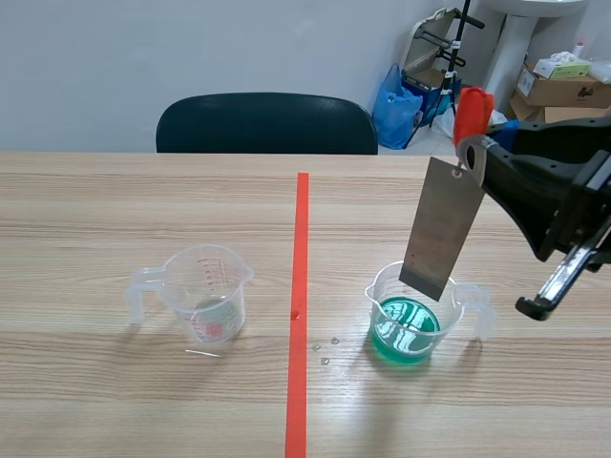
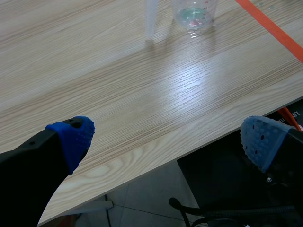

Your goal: Do the redox reaction experiment

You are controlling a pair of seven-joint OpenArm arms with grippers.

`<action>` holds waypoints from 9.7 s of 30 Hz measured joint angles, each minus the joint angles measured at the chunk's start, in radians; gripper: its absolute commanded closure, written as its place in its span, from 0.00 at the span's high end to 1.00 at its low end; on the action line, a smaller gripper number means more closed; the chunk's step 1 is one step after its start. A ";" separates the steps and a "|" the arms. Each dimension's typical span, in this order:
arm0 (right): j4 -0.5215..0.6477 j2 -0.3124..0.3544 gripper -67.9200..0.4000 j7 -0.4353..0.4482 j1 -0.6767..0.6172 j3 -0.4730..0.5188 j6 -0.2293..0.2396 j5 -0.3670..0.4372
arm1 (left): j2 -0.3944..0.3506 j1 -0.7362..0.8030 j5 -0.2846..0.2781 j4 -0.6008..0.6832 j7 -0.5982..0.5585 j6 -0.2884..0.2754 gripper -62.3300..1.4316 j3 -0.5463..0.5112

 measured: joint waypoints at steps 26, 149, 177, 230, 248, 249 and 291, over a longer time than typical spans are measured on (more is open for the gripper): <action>-0.275 -0.054 0.03 0.197 0.106 -0.123 0.000 -0.178 | 0.000 0.000 0.000 0.000 0.000 0.000 1.00 0.000; -0.489 -0.150 0.02 0.258 0.208 -0.156 0.004 -0.206 | 0.000 0.000 0.000 0.000 0.024 0.000 1.00 0.000; -0.489 -0.150 0.03 0.258 0.208 -0.156 0.004 -0.206 | 0.000 0.000 0.000 0.000 0.024 0.000 1.00 0.000; -0.470 -0.150 0.03 0.287 0.201 -0.156 0.004 -0.206 | 0.000 0.000 0.000 0.000 0.024 0.000 1.00 0.000; -0.205 -0.148 0.03 0.192 0.060 -0.024 0.066 -0.205 | 0.000 0.000 0.000 0.000 0.024 0.000 1.00 0.000; -0.192 -0.146 0.03 0.178 0.053 -0.017 0.074 -0.205 | 0.000 0.000 0.000 0.000 0.024 0.000 1.00 0.000; 0.133 -0.143 0.03 -0.085 0.000 0.161 0.139 -0.036 | 0.000 0.000 0.000 0.000 0.024 0.000 1.00 0.000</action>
